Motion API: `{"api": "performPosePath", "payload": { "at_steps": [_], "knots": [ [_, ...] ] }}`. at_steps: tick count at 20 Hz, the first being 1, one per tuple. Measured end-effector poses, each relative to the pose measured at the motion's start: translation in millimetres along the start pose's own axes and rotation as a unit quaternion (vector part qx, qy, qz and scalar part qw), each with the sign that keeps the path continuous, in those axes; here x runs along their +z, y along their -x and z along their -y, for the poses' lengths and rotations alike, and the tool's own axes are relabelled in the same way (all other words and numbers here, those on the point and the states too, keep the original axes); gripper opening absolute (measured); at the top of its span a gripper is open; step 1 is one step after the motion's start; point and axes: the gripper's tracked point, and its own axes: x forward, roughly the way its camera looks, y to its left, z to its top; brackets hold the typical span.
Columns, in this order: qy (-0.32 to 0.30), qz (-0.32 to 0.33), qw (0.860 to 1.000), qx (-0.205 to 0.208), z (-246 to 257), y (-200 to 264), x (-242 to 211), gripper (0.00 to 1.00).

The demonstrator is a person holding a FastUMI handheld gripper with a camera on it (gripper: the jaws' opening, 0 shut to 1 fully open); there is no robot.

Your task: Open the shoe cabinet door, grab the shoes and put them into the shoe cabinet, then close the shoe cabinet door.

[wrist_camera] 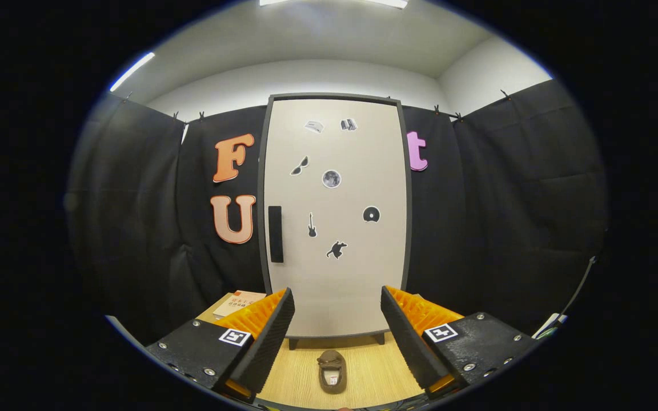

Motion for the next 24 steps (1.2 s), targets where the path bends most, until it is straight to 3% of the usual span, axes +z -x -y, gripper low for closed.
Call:
{"api": "performPosePath", "payload": {
  "at_steps": [13, 24],
  "knots": [
    [0.001, 0.003, 0.999, 0.047, -52, -58, 8, 0.95],
    [0.000, 0.003, 0.996, 0.085, -114, -154, 13, 0.95]
  ]
}}
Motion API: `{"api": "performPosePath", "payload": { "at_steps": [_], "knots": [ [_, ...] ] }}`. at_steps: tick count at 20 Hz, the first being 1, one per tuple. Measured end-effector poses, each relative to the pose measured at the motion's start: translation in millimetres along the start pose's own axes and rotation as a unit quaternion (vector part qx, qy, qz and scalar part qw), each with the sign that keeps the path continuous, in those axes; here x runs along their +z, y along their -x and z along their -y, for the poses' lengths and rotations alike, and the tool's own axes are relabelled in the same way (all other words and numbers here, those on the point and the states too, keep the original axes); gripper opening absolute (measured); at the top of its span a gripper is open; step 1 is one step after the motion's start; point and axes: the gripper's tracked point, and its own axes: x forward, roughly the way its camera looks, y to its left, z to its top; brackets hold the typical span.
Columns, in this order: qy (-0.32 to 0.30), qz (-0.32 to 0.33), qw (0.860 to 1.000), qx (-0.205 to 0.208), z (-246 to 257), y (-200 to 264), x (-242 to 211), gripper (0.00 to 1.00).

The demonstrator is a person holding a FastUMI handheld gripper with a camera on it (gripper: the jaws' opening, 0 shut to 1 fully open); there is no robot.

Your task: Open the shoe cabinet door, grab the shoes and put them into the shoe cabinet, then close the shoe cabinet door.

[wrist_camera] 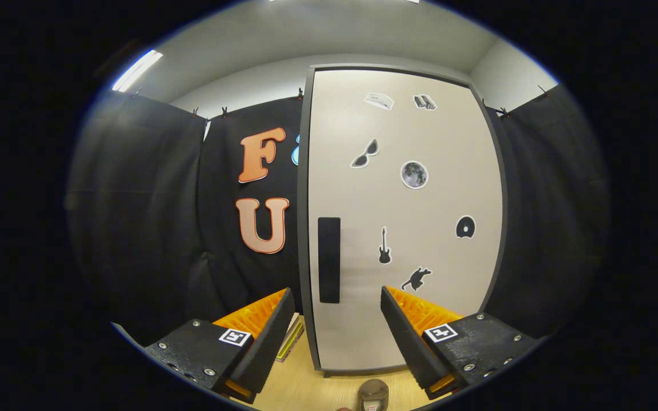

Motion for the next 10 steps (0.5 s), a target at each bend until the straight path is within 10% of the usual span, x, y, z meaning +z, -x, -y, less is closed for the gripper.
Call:
{"api": "performPosePath", "payload": {
  "at_steps": [10],
  "knots": [
    [-0.001, 0.001, 1.000, 0.008, -14, -83, -2, 0.95]
  ]
}}
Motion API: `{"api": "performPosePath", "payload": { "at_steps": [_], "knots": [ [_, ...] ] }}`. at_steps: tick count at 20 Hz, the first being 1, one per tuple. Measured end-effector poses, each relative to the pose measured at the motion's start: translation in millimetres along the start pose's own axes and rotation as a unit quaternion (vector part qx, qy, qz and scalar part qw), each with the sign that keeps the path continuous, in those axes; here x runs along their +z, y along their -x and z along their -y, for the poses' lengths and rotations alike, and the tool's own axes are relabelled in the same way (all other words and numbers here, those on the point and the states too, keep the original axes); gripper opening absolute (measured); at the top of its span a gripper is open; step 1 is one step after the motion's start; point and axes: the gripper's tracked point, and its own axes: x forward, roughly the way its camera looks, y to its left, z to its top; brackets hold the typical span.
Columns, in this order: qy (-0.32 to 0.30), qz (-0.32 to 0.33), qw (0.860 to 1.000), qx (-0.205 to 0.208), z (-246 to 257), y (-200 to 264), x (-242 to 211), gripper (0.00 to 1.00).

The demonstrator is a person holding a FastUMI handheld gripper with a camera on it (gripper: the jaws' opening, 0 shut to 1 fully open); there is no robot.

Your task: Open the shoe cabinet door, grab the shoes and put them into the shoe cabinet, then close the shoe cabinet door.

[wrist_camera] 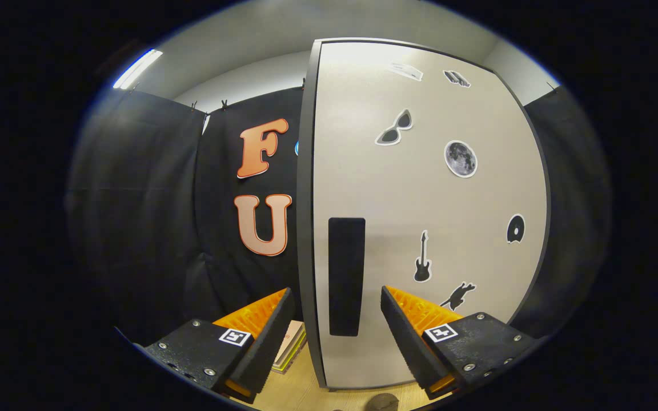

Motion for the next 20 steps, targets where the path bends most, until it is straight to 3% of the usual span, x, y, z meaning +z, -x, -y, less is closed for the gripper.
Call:
{"api": "performPosePath", "payload": {
  "at_steps": [4, 6, 13, 20],
  "knots": [
    [-0.007, 0.006, 1.000, -0.003, 2, -17, 4, 0.93],
    [-0.001, 0.007, 1.000, -0.009, 4, -22, 4, 0.85],
    [-0.009, 0.002, 0.999, -0.031, 8, -24, 2, 0.39],
    [-0.016, -0.008, 0.999, -0.043, 10, -22, 0, 0.32]
  ]
}}
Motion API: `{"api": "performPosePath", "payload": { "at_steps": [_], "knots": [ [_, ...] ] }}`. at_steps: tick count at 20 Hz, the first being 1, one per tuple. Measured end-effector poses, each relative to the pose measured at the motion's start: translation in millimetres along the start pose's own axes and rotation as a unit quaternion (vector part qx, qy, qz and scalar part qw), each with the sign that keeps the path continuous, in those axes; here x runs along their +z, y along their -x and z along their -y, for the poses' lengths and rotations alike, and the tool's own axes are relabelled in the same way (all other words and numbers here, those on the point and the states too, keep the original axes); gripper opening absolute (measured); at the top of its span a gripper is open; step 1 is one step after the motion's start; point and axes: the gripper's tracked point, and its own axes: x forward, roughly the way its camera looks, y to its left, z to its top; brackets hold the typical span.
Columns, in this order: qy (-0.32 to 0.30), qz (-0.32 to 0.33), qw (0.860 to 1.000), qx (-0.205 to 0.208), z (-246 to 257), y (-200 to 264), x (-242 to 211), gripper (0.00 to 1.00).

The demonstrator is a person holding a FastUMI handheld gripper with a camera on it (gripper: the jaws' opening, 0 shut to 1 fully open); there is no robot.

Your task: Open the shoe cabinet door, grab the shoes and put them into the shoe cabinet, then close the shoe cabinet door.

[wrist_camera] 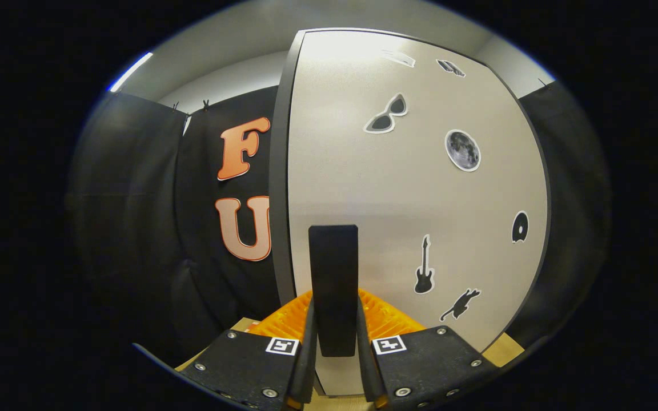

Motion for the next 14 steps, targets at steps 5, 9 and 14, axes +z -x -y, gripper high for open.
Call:
{"api": "performPosePath", "payload": {
  "at_steps": [5, 9, 14],
  "knots": [
    [-0.001, -0.013, 1.000, -0.005, 1, 11, 0, 0.29],
    [-0.002, -0.025, 1.000, -0.011, 6, 23, -1, 0.26],
    [-0.005, -0.029, 0.999, -0.019, 11, 38, -1, 0.26]
  ]
}}
